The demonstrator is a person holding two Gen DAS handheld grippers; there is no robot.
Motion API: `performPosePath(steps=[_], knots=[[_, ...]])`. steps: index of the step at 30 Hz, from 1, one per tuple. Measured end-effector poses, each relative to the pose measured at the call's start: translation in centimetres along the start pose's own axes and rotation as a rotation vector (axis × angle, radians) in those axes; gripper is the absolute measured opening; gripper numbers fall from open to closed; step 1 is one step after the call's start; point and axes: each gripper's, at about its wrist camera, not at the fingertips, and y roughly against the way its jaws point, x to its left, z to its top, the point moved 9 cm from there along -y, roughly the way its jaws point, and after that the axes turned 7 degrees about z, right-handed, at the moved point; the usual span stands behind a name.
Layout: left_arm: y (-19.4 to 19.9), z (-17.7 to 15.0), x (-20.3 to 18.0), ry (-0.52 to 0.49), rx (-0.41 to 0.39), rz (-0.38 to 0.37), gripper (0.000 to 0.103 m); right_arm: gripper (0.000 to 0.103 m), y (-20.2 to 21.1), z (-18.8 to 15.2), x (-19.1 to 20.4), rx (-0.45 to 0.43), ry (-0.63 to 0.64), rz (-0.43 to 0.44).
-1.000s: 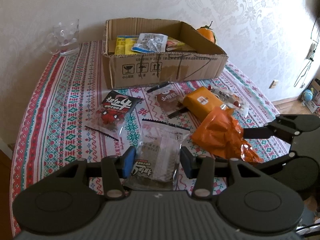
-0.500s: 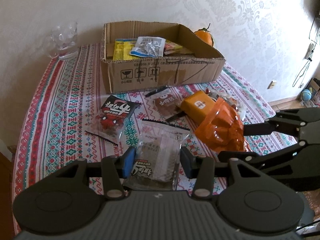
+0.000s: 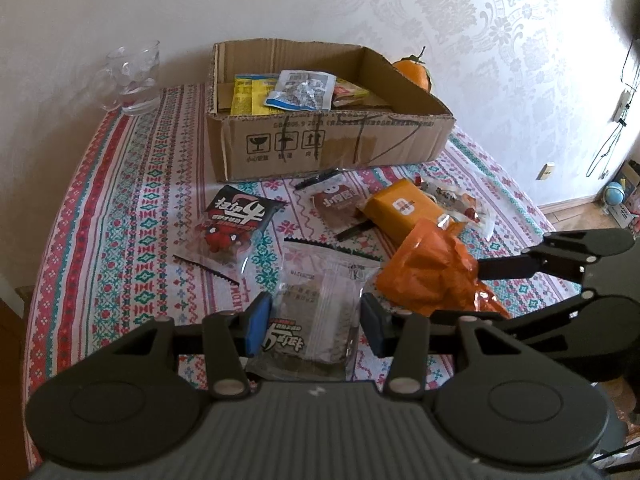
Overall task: Organize snacks
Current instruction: 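Grasp the orange crinkled bag with the right tool while the left tool holds the clear packet, then lift the orange bag into the box and open the right tool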
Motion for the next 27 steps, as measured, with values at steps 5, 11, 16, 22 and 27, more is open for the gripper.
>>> performPosePath(steps=[5, 11, 16, 22, 27], knots=[[-0.2, 0.0, 0.0, -0.001, 0.002, -0.004, 0.047, 0.069, 0.2, -0.4, -0.5, -0.007, -0.030, -0.007], [-0.4, -0.1, 0.0, -0.004, 0.007, -0.006, 0.047, 0.053, 0.5, -0.8, -1.1, -0.011, -0.071, 0.008], [-0.3, -0.1, -0.2, -0.012, 0.007, -0.007, 0.047, 0.053, 0.8, -0.7, -1.2, -0.016, -0.091, 0.026], [-0.1, 0.1, -0.2, -0.016, -0.001, -0.004, 0.047, 0.053, 2.0, 0.4, -1.2, -0.040, -0.076, 0.046], [0.1, 0.1, -0.4, -0.018, -0.004, -0.005, 0.047, 0.053, 2.7, 0.9, -1.1, -0.056, -0.065, 0.054]])
